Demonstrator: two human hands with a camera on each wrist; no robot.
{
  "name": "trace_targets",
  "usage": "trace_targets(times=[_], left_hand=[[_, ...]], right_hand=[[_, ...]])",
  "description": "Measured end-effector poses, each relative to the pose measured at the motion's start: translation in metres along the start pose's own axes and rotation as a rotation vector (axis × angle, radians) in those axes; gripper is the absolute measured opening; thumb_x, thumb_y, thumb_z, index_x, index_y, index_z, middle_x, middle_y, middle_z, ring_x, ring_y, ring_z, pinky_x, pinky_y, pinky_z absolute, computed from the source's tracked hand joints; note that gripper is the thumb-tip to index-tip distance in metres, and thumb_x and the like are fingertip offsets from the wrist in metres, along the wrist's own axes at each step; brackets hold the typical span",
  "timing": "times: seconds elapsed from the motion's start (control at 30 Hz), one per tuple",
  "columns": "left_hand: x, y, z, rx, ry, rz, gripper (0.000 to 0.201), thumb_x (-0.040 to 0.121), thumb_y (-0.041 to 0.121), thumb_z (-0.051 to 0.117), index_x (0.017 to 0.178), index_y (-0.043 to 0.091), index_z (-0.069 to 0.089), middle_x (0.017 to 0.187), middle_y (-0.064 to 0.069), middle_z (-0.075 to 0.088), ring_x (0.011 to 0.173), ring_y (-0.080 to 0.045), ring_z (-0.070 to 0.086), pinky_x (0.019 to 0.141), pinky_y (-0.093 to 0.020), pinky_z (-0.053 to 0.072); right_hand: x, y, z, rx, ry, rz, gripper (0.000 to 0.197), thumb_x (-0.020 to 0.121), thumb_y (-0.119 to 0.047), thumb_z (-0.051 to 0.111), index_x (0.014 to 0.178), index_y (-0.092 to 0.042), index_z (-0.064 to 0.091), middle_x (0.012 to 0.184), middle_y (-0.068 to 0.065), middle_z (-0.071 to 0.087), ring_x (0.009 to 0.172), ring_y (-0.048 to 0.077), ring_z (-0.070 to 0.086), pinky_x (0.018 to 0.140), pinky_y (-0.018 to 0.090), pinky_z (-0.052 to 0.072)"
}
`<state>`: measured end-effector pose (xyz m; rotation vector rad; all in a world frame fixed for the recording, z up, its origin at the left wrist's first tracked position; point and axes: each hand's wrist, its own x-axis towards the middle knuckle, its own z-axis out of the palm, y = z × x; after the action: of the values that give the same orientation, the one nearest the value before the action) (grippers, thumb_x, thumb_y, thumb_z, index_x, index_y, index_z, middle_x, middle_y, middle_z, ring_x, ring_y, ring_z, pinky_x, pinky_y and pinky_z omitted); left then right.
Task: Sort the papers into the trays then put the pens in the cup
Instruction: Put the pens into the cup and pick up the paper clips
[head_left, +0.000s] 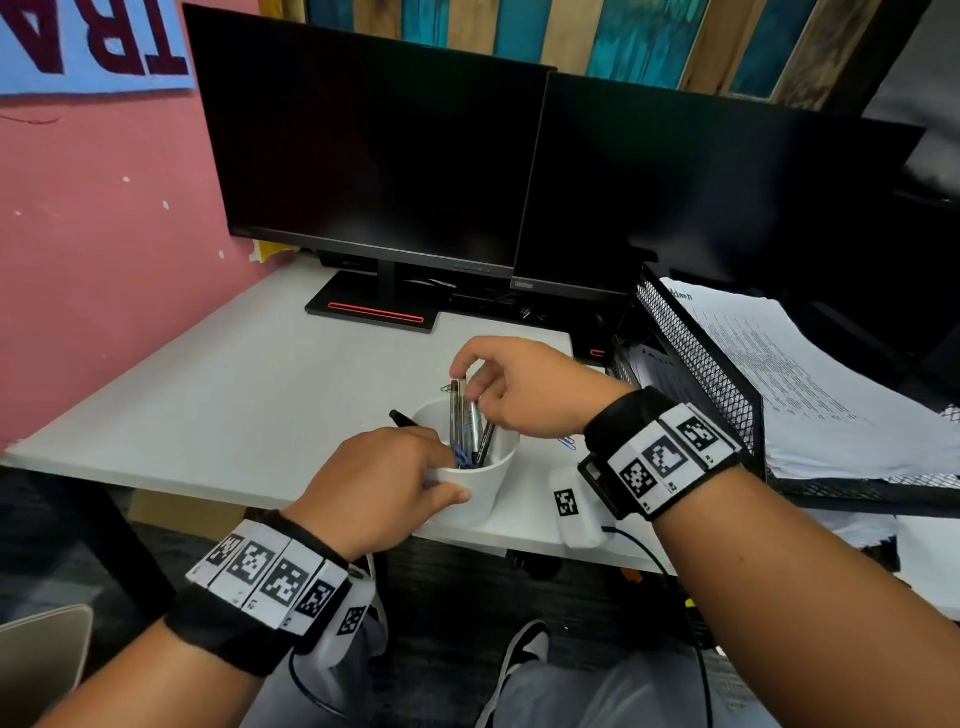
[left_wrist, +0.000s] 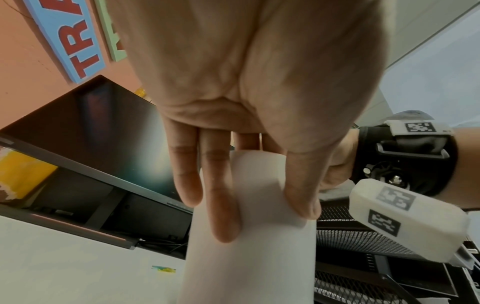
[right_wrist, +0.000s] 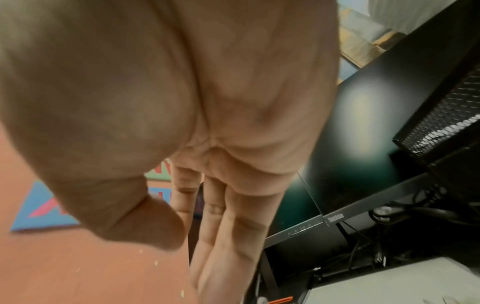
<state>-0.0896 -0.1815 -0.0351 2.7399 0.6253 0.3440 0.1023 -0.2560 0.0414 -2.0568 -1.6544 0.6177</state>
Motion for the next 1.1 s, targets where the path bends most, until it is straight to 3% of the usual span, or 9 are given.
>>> trace_targets(times=[0.1, 0.2, 0.3, 0.4, 0.57, 0.77, 0.83, 0.93, 1.1], left_hand=[[-0.001, -0.002, -0.001, 0.008, 0.011, -0.007, 0.043, 0.091, 0.057, 0.067, 0.06, 0.042, 0.04, 0.082, 0.013, 0.061, 0.075, -0.008, 0.058, 0.062, -0.028, 0.042], [-0.003, -0.005, -0.003, 0.016, 0.019, -0.026, 0.042, 0.091, 0.058, 0.066, 0.061, 0.041, 0.042, 0.083, 0.013, 0.062, 0.076, -0.007, 0.059, 0.063, -0.028, 0.045], [-0.005, -0.01, -0.004, 0.027, 0.034, -0.035, 0.032, 0.091, 0.059, 0.066, 0.069, 0.038, 0.055, 0.084, 0.014, 0.062, 0.076, -0.006, 0.06, 0.063, -0.025, 0.045], [-0.006, -0.014, -0.002, 0.038, 0.042, -0.041, 0.029, 0.091, 0.059, 0.065, 0.082, 0.032, 0.066, 0.085, 0.015, 0.063, 0.079, -0.006, 0.061, 0.064, -0.026, 0.046], [-0.006, -0.017, -0.002, 0.032, 0.046, -0.052, 0.028, 0.09, 0.059, 0.066, 0.077, 0.034, 0.063, 0.082, 0.015, 0.062, 0.078, -0.007, 0.061, 0.064, -0.027, 0.047], [-0.005, -0.013, -0.004, 0.023, 0.047, -0.046, 0.022, 0.09, 0.057, 0.067, 0.082, 0.036, 0.066, 0.083, 0.017, 0.062, 0.08, -0.006, 0.061, 0.063, -0.026, 0.043], [-0.005, -0.013, -0.003, 0.017, 0.048, -0.045, 0.022, 0.09, 0.057, 0.068, 0.084, 0.036, 0.067, 0.084, 0.016, 0.063, 0.08, -0.006, 0.061, 0.064, -0.027, 0.045], [-0.005, -0.015, -0.003, 0.023, 0.044, -0.048, 0.026, 0.091, 0.058, 0.066, 0.083, 0.033, 0.067, 0.082, 0.015, 0.061, 0.079, -0.008, 0.061, 0.064, -0.026, 0.046], [-0.005, -0.017, -0.002, 0.022, 0.038, -0.042, 0.024, 0.091, 0.059, 0.065, 0.091, 0.036, 0.072, 0.087, 0.017, 0.063, 0.083, -0.005, 0.062, 0.069, -0.029, 0.05]], right_hand=[[0.005, 0.011, -0.01, 0.147, 0.206, 0.021, 0.021, 0.091, -0.007, 0.063, 0.096, -0.025, 0.072, 0.085, 0.002, 0.077, 0.076, 0.027, 0.077, 0.064, 0.047, 0.066], [0.007, 0.039, -0.022, 0.064, 0.388, 0.157, 0.019, 0.094, -0.006, 0.06, 0.086, -0.014, 0.074, 0.077, 0.007, 0.074, 0.067, 0.024, 0.075, 0.063, 0.042, 0.066], [0.01, 0.081, -0.019, -0.133, 0.276, 0.399, 0.023, 0.095, -0.01, 0.056, 0.09, -0.003, 0.077, 0.082, 0.011, 0.079, 0.063, 0.023, 0.077, 0.068, 0.041, 0.067], [0.011, 0.115, -0.002, -0.287, 0.127, 0.544, 0.024, 0.09, -0.009, 0.055, 0.093, -0.004, 0.078, 0.093, 0.011, 0.079, 0.08, 0.03, 0.078, 0.074, 0.042, 0.067], [0.02, 0.139, 0.02, -0.392, 0.101, 0.597, 0.02, 0.081, -0.024, 0.079, 0.095, -0.011, 0.076, 0.096, 0.005, 0.077, 0.089, 0.024, 0.073, 0.081, 0.037, 0.065], [0.02, 0.133, 0.022, -0.304, 0.048, 0.618, 0.022, 0.088, -0.02, 0.07, 0.102, -0.003, 0.069, 0.101, 0.012, 0.074, 0.094, 0.029, 0.071, 0.073, 0.03, 0.057], [0.017, 0.131, 0.019, -0.184, 0.058, 0.621, 0.016, 0.084, -0.014, 0.071, 0.092, 0.0, 0.072, 0.096, 0.017, 0.078, 0.082, 0.028, 0.072, 0.074, 0.032, 0.06], [0.011, 0.136, 0.015, 0.377, 0.241, 0.599, 0.009, 0.084, 0.005, 0.073, 0.078, 0.0, 0.068, 0.082, 0.028, 0.075, 0.062, 0.028, 0.067, 0.069, 0.037, 0.061], [0.009, 0.14, 0.011, 1.012, 0.495, 0.491, 0.023, 0.093, 0.012, 0.063, 0.107, -0.006, 0.064, 0.082, 0.018, 0.07, 0.062, 0.021, 0.067, 0.062, 0.032, 0.063]])
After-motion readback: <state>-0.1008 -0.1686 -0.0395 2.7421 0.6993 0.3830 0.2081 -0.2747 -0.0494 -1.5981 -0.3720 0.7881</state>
